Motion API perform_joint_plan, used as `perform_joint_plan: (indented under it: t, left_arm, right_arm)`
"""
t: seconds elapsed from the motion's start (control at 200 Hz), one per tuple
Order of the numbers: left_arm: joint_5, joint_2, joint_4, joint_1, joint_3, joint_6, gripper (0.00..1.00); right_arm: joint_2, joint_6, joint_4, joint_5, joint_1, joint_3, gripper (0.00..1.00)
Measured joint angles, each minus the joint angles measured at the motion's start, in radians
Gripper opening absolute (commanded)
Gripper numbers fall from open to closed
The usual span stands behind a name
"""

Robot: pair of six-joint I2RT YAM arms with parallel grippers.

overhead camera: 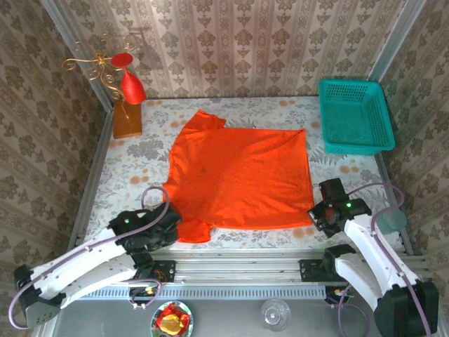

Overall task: Fold the inside-out t-shirt
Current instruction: Fold the T-shirt at the center of the table.

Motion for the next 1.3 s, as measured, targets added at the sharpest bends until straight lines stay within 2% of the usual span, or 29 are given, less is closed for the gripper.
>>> perform_joint_plan:
  t: [0.305,0.44,0.62,0.735,0.965,1.3]
  left_arm:
    - [0.006,-0.007,-0.071,0.010,0.151,0.077,0.00]
    - [0.017,0.050,-0.044,0.100,0.185,0.161,0.00]
    - [0.076,0.169,0.056,0.319,0.225,0.346,0.00]
    - [0.112,0.267,0.113,0.402,0.285,0.458,0.00]
    - [0.166,0.455,0.209,0.475,0.383,0.623,0.00]
    - [0.166,0.677,0.274,0.551,0.522,0.776,0.00]
  right_arm:
    - [-0.111,-0.067,-0.099,0.002,0.000,0.033,0.00]
    - [-0.090,-0.140,-0.076,-0.001,0.000,0.059,0.00]
    - [0.030,-0.260,0.014,-0.005,0.000,0.103,0.00]
    - [0.124,-0.318,0.065,-0.005,0.000,0.143,0.00]
    - [0.270,-0.411,0.140,-0.002,-0.001,0.203,0.00]
    - [0.386,-0.487,0.172,0.054,-0.025,0.269,0.00]
